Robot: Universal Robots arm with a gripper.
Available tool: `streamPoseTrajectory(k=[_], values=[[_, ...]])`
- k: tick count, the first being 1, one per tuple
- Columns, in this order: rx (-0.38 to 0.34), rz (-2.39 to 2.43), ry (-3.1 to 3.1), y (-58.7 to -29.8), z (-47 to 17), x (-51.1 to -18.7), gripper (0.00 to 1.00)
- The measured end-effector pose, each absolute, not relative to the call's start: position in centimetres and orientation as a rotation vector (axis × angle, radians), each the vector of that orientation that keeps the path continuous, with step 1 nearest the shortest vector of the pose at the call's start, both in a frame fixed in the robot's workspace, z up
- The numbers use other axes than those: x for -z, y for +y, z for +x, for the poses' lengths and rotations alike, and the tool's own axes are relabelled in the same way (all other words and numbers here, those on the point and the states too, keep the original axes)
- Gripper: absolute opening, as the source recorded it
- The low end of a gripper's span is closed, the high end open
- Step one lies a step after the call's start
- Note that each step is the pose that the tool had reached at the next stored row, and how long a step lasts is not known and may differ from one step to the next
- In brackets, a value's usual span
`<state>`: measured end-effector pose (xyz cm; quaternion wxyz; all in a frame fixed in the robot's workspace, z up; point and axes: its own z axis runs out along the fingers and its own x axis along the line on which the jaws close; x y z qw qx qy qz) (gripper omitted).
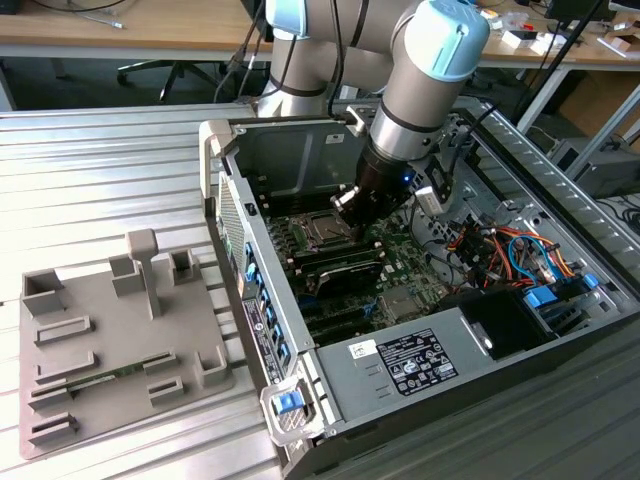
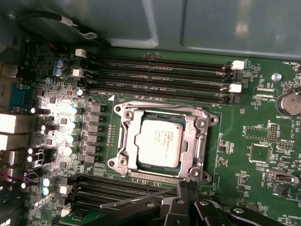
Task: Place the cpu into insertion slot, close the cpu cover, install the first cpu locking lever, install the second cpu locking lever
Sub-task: 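Install the second cpu locking lever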
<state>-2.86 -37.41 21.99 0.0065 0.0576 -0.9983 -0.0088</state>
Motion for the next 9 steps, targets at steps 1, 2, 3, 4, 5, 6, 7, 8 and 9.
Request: streamPoseTrajectory(k=[1, 2, 3, 4, 5, 6, 7, 8, 9], values=[[0.028, 0.180, -3.123, -37.4, -2.9, -22.0, 0.11], [0.028, 0.180, -3.123, -37.4, -3.0, -21.9, 0.11], [0.028, 0.180, -3.123, -37.4, -3.1, -21.9, 0.11], [0.027, 0.180, -3.123, -37.4, -3.2, -21.9, 0.11], [0.028, 0.180, -3.123, -37.4, -3.3, -21.8, 0.11], [0.028, 0.180, -3.123, -37.4, -3.5, -21.8, 0.11], [0.028, 0.180, -3.123, -37.4, -3.6, -21.8, 0.11], [0.028, 0.180, -3.123, -37.4, -3.8, -21.8, 0.11], [0.028, 0.180, -3.123, -37.4, -4.1, -21.7, 0.11]])
